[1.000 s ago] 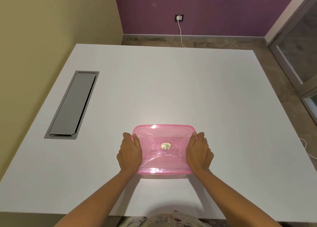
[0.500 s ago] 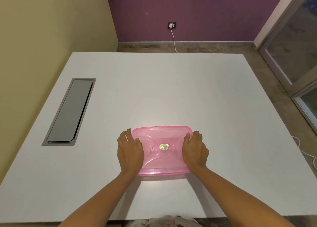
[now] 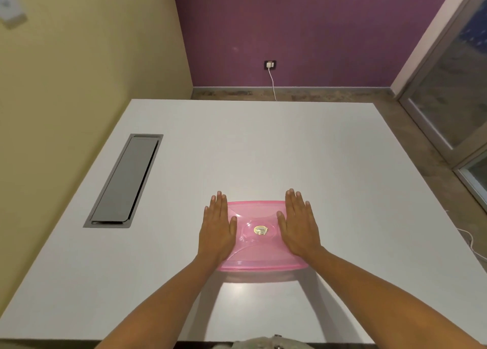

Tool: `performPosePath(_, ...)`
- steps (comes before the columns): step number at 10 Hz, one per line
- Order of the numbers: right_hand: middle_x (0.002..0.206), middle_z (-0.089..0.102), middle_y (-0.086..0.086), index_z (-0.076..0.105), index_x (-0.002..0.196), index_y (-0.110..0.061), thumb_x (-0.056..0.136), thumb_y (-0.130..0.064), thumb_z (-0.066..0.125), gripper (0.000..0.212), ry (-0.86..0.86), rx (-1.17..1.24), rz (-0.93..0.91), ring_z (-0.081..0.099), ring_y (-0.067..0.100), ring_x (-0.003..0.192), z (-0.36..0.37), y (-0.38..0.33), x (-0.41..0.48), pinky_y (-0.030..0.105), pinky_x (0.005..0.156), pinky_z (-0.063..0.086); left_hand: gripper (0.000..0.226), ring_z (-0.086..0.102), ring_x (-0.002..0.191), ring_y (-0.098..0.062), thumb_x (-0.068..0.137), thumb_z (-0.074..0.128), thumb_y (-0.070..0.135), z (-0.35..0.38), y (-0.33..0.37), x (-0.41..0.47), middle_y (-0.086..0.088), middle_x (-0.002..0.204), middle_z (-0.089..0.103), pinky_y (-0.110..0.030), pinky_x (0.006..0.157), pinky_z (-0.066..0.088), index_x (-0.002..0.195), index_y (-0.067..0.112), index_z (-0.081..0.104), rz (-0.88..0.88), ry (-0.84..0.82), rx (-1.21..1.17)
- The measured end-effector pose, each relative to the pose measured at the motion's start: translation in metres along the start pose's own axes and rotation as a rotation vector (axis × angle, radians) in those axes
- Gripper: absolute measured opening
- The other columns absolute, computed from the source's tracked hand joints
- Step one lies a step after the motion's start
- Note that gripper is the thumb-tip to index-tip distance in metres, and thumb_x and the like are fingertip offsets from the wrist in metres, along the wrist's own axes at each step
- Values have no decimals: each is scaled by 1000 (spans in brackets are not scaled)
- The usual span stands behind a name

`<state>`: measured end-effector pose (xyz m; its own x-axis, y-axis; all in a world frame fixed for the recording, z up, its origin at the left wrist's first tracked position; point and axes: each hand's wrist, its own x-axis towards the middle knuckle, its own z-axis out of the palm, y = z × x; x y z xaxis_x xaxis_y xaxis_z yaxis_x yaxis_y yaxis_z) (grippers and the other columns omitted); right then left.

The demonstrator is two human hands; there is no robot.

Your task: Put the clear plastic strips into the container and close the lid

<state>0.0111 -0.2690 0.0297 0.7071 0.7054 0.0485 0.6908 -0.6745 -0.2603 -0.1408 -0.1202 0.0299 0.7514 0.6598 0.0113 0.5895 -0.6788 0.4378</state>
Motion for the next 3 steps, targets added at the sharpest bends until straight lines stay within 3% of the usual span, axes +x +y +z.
performPosePath(3,157,14,6,15,147,-8,87,-58,-10,81,41,77,-65,4,18,145,-1,0,0,28,117,-10,80,12,147,-20,83,-4,50,-2,10,1,-8,159,14,-37,119,8,149,7,14,-47,37,74)
